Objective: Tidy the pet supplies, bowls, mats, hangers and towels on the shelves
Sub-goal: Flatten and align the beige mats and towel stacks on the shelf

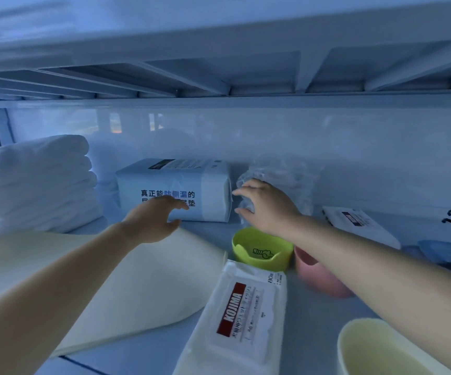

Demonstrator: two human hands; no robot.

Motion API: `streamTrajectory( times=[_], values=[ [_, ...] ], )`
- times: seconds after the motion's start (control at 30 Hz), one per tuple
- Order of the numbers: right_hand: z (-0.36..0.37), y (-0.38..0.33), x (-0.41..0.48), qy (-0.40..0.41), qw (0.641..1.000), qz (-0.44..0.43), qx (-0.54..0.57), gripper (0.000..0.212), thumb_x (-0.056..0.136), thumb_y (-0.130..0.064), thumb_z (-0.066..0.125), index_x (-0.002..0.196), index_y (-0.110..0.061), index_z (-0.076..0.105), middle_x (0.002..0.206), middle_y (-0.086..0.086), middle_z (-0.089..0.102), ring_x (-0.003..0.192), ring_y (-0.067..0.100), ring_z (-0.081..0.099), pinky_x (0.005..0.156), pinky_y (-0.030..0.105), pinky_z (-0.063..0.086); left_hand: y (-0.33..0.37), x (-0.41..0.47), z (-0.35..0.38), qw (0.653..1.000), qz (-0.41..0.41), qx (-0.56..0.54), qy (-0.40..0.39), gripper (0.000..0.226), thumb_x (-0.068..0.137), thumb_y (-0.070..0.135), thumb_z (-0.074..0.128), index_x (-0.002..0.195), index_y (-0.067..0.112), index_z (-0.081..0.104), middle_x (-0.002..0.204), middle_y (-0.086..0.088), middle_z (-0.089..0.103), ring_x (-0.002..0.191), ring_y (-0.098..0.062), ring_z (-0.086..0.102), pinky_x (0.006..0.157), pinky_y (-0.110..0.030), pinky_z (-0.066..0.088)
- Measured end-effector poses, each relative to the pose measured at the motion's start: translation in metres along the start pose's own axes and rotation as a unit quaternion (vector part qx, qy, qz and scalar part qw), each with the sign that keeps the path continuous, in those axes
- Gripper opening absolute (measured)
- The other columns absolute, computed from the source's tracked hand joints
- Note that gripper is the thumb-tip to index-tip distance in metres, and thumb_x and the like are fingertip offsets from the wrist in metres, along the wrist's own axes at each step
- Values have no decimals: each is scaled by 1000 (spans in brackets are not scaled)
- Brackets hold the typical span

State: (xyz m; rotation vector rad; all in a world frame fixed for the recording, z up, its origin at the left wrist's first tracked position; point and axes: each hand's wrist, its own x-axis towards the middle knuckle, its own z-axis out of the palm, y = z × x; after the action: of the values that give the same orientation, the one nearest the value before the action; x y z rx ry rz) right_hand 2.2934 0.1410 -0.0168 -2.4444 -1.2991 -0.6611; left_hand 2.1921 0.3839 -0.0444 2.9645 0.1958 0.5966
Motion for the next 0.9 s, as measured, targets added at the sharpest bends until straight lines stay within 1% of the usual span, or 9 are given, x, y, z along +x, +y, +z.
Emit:
streamTrajectory(
  times=[0.17, 0.27, 0.33, 0.47, 0.6, 0.67, 0.77, 0.83, 0.9],
  values=[
    [16, -37, 31, -8, 1000, 14, 16, 37, 88, -31, 59, 123, -21, 56, 125, -1, 52, 113, 21, 50, 92, 31, 42, -47, 0, -2, 1000, 5, -11, -10, 36, 86, 27, 55, 121, 37, 56, 130, 8, 55, 120, -13, 50, 97, -34, 44],
    [28, -57, 51, -32, 999, 23, 6, 37, 89, -33, 57, 125, -23, 54, 127, -2, 50, 115, 20, 49, 93, 33, 43, -78, 7, -6, 1000, 15, -15, 7, 35, 85, 28, 57, 118, 39, 56, 129, 11, 53, 118, -13, 50, 93, -32, 45],
    [36, -69, 64, -50, 998, 25, -8, 38, 90, -33, 56, 126, -24, 53, 128, -2, 49, 118, 19, 47, 94, 35, 44, -101, 14, -12, 1000, 21, -8, 15, 35, 85, 28, 59, 118, 39, 56, 129, 11, 53, 117, -14, 50, 92, -35, 46],
    [50, -91, 90, -68, 997, 36, -24, 36, 89, -32, 57, 124, -25, 55, 124, -2, 50, 116, 18, 46, 90, 32, 43, -147, 28, -25, 998, 18, -11, 56, 34, 85, 22, 58, 117, 33, 57, 130, 8, 51, 116, -17, 51, 91, -38, 47],
    [61, -108, 114, -80, 995, 49, -42, 37, 88, -30, 59, 124, -23, 54, 124, 0, 49, 116, 20, 47, 92, 35, 43, -186, 39, -31, 994, -3, 3, 107, 33, 79, 18, 60, 110, 29, 57, 123, 4, 49, 110, -21, 51, 81, -34, 47],
    [68, -115, 126, -80, 994, 62, -45, 38, 88, -30, 59, 125, -24, 53, 125, -1, 47, 116, 19, 46, 92, 36, 43, -203, 45, -30, 993, -12, 16, 115, 38, 78, 17, 60, 114, 28, 53, 124, 3, 47, 111, -22, 50, 79, -34, 46],
    [83, -127, 142, -65, 994, 79, -41, 41, 89, -29, 59, 128, -24, 51, 128, -2, 44, 120, 18, 43, 90, 33, 43, -218, 54, -25, 994, -14, 24, 101, 50, 81, 21, 60, 128, 24, 42, 131, 1, 42, 113, -25, 50, 76, -35, 46],
    [96, -134, 151, -55, 994, 84, -40, 45, 89, -27, 59, 132, -24, 46, 137, -1, 38, 128, 18, 35, 93, 34, 42, -222, 62, -20, 996, -18, 27, 78, 58, 84, 21, 58, 136, 20, 34, 134, -3, 41, 114, -28, 50, 79, -39, 47],
    [110, -141, 159, -52, 994, 91, -44, 56, 88, -26, 60, 139, -25, 37, 150, 2, 24, 138, 19, 22, 101, 37, 39, -227, 69, -15, 998, -22, 29, 51, 58, 85, 21, 56, 137, 18, 31, 132, -5, 44, 111, -31, 52, 80, -40, 47]
  ],
)
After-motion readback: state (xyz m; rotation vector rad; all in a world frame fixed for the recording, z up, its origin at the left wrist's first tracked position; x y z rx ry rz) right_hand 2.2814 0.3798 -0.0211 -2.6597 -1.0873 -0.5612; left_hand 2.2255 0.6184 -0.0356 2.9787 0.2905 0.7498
